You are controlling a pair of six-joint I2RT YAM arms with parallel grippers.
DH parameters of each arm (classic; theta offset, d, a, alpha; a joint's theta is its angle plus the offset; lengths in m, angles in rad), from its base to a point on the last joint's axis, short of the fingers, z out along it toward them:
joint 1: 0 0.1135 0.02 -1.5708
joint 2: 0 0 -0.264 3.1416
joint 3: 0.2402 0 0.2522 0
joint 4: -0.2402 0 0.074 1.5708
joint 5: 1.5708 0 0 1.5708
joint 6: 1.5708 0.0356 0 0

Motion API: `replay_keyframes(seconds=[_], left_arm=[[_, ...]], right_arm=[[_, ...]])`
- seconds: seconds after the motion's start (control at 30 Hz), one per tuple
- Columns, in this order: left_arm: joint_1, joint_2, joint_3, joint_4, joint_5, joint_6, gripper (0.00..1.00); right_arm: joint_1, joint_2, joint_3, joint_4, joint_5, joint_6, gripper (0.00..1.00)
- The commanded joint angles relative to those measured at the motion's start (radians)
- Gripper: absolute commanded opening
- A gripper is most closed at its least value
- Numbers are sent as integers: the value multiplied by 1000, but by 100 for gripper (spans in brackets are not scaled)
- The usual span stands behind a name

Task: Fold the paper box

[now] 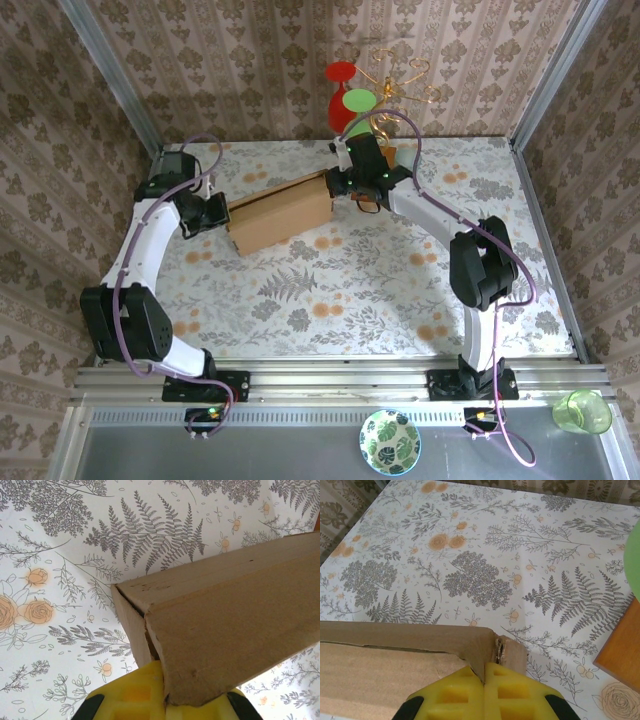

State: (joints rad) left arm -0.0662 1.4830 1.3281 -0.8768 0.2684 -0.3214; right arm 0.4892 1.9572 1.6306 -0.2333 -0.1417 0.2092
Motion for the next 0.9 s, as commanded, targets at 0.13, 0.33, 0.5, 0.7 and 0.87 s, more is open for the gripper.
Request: replay_keyframes(seconds=[0.13, 0.33, 0.5, 0.7, 0.87], left_arm=[[-29, 8, -83, -7, -23, 17, 0], [-35, -10, -95, -4, -23, 0, 15], [-34, -31, -71, -4, 16, -40, 26], [-30, -49, -6, -54, 16, -44, 36], [-16, -48, 27, -102, -6, -16, 38]], right_arm=[[14, -1, -116, -40, 35, -30, 0], [14, -6, -136, -33, 49, -60, 0], [14, -6, -143, -34, 62, -70, 0], [14, -5, -137, -45, 68, -77, 0], [14, -2, -127, -56, 70, -74, 0]])
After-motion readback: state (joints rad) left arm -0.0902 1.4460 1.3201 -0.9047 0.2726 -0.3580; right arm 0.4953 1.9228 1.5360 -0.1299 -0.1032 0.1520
